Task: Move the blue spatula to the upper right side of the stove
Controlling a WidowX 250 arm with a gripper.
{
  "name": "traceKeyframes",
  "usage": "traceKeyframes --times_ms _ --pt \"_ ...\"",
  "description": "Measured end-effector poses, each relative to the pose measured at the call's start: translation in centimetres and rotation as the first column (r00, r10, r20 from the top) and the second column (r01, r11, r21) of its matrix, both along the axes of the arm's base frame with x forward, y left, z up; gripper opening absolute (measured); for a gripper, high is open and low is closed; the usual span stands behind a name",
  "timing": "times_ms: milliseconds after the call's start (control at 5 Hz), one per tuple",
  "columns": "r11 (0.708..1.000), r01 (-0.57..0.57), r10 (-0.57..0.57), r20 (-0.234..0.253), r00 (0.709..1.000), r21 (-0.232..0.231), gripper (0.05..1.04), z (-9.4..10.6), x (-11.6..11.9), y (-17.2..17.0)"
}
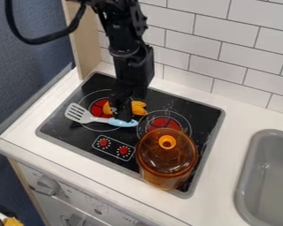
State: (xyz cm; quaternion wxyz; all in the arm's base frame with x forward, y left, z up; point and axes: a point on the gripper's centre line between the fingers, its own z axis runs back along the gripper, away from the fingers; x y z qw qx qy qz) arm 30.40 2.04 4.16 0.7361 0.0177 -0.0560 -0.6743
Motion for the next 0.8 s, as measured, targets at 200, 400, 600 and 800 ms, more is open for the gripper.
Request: traceKeyframes --times_ms 200,400,600,800 --pt "1.000 -0.023 0.023 -0.005 1.000 0.013 1.001 -0.5 -0.2 1.0" --pt "0.999 -0.026 0.028 -0.055 0.998 0.039 1.001 -2.0 -0.6 1.4" --pt "0.997 -0.056 0.061 -0.086 0.994 0.061 1.001 -3.3 -0.6 1.8" --pt "0.994 -0.069 0.077 -0.103 0.992 0.080 1.001 -4.1 -0.3 1.9"
